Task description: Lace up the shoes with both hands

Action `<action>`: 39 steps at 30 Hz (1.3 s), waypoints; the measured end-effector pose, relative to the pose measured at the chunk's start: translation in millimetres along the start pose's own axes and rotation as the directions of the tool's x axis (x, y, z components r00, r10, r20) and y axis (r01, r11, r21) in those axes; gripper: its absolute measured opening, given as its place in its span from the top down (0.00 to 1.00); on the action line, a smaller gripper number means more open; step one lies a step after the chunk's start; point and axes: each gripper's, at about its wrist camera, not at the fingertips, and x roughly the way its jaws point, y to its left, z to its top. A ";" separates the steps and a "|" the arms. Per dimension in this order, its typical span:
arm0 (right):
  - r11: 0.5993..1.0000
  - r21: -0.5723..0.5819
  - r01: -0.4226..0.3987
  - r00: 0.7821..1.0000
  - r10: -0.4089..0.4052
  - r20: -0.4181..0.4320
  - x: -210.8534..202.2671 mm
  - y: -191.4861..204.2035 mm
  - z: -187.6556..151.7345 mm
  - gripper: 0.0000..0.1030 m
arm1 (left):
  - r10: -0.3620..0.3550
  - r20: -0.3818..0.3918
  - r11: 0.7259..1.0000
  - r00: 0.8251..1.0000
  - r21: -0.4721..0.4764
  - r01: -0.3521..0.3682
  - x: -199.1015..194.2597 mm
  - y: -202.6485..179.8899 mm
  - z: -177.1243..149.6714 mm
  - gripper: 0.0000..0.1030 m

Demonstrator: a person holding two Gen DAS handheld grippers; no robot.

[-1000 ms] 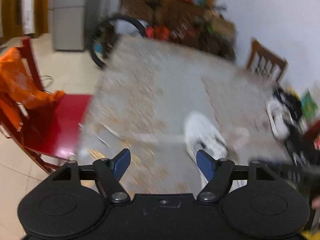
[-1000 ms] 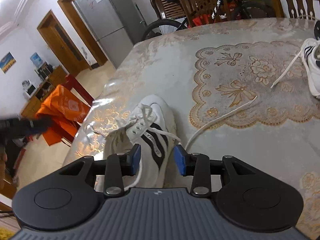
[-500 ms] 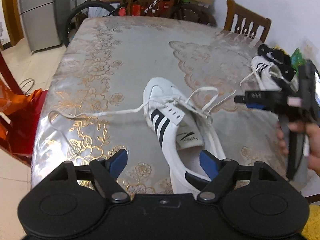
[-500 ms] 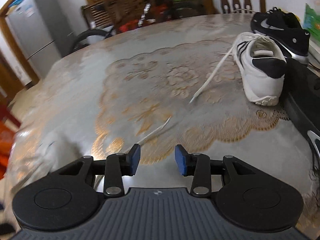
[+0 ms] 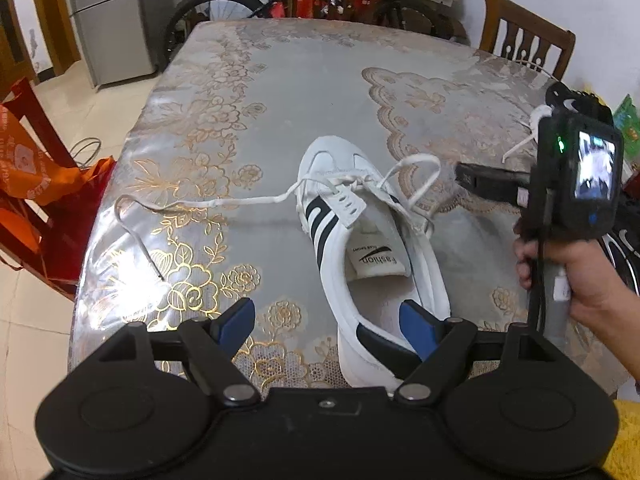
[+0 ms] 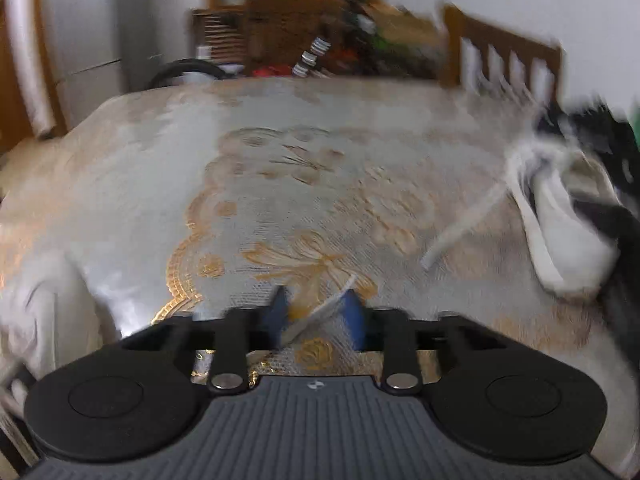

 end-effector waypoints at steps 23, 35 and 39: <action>0.757 -0.081 -0.649 0.725 0.647 0.235 -127.3 -3.1 9.3 0.99 | 0.106 0.171 0.994 0.980 -0.032 -0.102 -1.3 -1.2 9.4 0.25; 0.742 -0.357 -0.567 0.792 0.611 0.013 -103.5 43.8 -20.1 0.99 | 0.000 0.216 0.850 0.976 -0.514 0.114 19.8 78.6 -8.0 0.18; 0.706 -0.450 -0.547 0.799 0.601 -0.029 -103.4 49.0 -16.9 0.99 | -0.046 0.215 0.741 0.976 -0.647 0.178 31.4 98.8 -17.0 0.14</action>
